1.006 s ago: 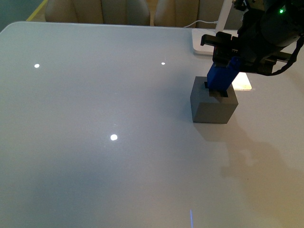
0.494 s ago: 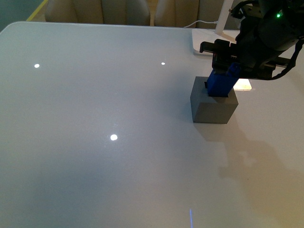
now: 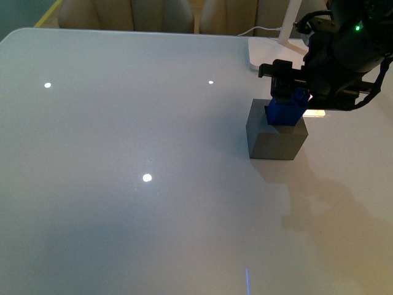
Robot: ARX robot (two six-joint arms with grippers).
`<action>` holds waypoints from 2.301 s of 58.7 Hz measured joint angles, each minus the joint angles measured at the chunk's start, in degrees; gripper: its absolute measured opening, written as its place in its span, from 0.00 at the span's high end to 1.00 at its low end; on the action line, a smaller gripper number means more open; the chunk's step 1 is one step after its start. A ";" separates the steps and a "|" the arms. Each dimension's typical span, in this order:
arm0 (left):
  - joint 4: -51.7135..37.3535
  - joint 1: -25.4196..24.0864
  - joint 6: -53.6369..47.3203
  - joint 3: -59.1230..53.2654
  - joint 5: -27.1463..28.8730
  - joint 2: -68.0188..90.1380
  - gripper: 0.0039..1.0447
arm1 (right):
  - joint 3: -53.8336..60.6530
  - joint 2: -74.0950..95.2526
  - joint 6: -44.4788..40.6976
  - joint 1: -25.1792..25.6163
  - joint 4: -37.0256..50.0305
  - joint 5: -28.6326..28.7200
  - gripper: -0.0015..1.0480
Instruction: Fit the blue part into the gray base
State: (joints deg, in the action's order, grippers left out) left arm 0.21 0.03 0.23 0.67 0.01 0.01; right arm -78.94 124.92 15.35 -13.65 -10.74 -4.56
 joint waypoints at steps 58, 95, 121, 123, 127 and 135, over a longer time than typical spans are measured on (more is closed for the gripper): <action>0.00 0.00 0.00 0.00 -0.02 0.00 0.07 | 43.76 -23.82 -13.77 4.96 76.56 -4.13 0.59; 0.00 0.00 0.00 0.00 0.00 0.00 0.07 | 70.20 -53.00 -15.08 12.28 73.09 4.22 0.98; 0.00 0.00 0.00 0.00 -0.02 0.00 0.07 | 77.11 -75.30 -15.08 13.53 57.55 4.44 0.98; 0.00 0.00 0.02 0.00 -0.02 0.00 0.07 | 77.37 -77.18 -15.08 13.53 56.00 4.44 0.98; 0.00 0.00 0.00 0.00 -0.02 0.00 0.07 | 77.81 -79.93 -15.08 13.55 53.70 4.44 0.98; 0.00 0.00 0.00 0.00 0.00 0.00 0.07 | 77.85 -85.99 -15.08 13.55 48.46 4.46 0.98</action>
State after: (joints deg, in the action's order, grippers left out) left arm 0.21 0.03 0.23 0.67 0.01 0.01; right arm -1.08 38.94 0.27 -0.10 37.71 -0.10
